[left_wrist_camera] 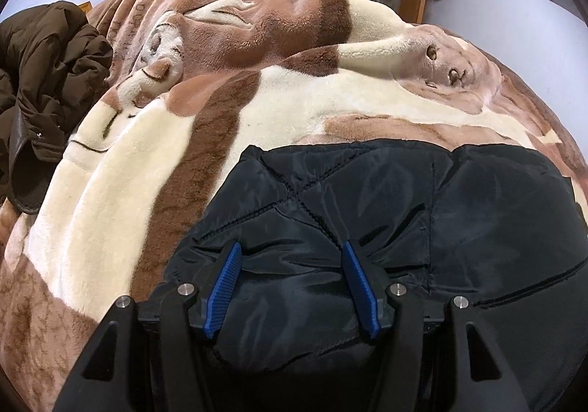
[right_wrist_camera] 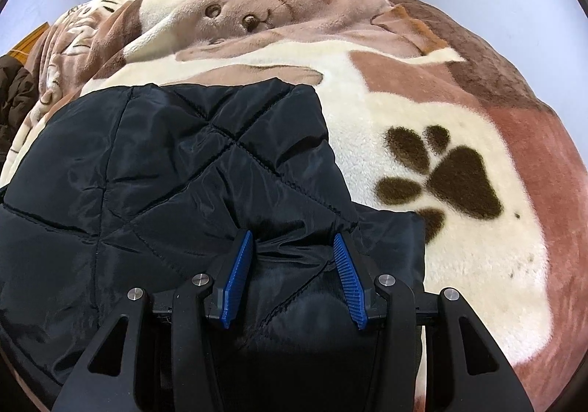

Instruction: Fold large clothes

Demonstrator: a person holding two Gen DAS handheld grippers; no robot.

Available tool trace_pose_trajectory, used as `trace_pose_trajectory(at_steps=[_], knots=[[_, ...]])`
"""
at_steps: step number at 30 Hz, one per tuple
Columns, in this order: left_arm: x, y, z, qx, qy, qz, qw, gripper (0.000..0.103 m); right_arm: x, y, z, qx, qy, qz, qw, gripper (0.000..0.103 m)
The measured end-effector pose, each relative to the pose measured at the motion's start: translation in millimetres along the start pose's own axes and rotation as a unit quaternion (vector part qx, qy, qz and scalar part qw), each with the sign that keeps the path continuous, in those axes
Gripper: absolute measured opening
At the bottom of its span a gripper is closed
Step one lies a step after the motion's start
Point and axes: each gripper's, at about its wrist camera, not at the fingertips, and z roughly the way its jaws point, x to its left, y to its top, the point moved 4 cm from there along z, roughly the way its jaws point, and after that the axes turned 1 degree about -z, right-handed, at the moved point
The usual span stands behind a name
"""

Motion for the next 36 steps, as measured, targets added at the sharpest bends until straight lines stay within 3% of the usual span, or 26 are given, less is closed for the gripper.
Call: trace_pose_trajectory(at_steps=[9,13,15,18,22,24,26,36], knots=[[2.2,5.4,-9.8,0.003,-0.001,0.002,1.0,0.059,-3.2,5.7,-16.2,-0.004,-0.003,0.011,1.0,0.046],[14.8,12.3,-47.4,-0.016,-0.024,-0.007,0.9995,0.059,-9.0,8.2,-54.2,-0.024,0.006,0.027,0.999,0.047],[27.0,11.7,-70.3,-0.039,-0.024,-0.008,0.9989,0.059,-13.0,2.9,-78.4,-0.044,0.016,0.031,0.998,0.05],[48.6,1.8,-86.8,-0.044,-0.023,-0.025,0.9984,0.059,-16.8,-14.7,-91.0,-0.042,0.018,0.035,0.998,0.052],[66.7,-26.0,-73.2,-0.01,-0.013,-0.036,0.9992,0.059,-19.8,-42.5,-76.8,-0.009,0.012,0.037,0.999,0.053],[74.3,-39.5,-60.0,0.014,-0.022,-0.058,0.998,0.062,-26.4,-49.2,-69.9,-0.002,0.013,0.056,0.998,0.063],[77.9,-44.8,-52.5,0.019,-0.034,-0.078,0.9962,0.063,-32.7,-48.6,-66.0,-0.002,0.011,0.066,0.998,0.067],[85.4,-41.5,-39.4,0.024,-0.055,-0.113,0.9918,0.07,-44.5,-48.5,-48.7,0.018,0.039,0.109,0.993,0.067]])
